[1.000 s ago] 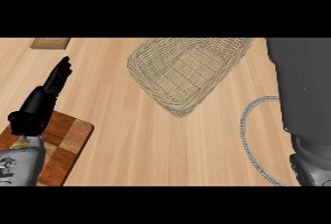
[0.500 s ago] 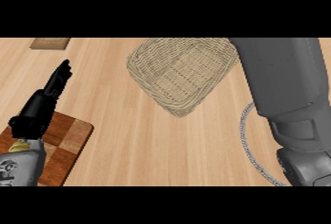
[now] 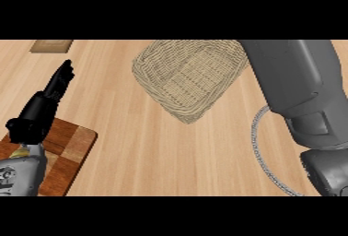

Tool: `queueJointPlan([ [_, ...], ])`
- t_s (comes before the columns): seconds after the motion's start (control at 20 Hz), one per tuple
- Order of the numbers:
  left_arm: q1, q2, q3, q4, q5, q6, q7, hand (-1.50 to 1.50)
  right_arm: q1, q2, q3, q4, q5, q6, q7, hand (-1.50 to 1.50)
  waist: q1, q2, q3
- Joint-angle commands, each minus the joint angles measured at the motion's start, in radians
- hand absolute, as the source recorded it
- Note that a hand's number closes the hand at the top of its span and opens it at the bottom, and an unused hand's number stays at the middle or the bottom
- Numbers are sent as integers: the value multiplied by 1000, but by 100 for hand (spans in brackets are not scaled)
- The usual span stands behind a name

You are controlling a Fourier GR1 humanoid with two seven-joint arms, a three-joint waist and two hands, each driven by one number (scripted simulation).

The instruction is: Pick the can from the placemat and place it in the basket

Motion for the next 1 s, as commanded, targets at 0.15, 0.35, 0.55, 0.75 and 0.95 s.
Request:
queueJointPlan([
  [0.15, 29, 23, 25, 34, 5, -17, -54, 0, 15, 33, -34, 31, -50, 54, 19, -150, -6, -2, 0],
  [0.35, 0, -5, -3, -34, 0, -4, 35, 0, 6, 32, -70, 62, -79, 10, -37, -150, -1, -1, 1],
  [0.55, 50, -23, -17, -45, 7, -12, 6, 0, 42, 67, -77, -9, -61, -153, -47, -150, 1, -2, 1],
  [0.75, 20, -9, -1, -35, 1, -3, 17, 0, 42, 16, -171, -62, -80, -343, -73, -150, 0, 1, 2],
  [0.95, 22, -1, 15, -24, 12, -8, 8, 0, 73, -9, -206, -147, -43, -515, -33, -150, -17, -5, 1],
])
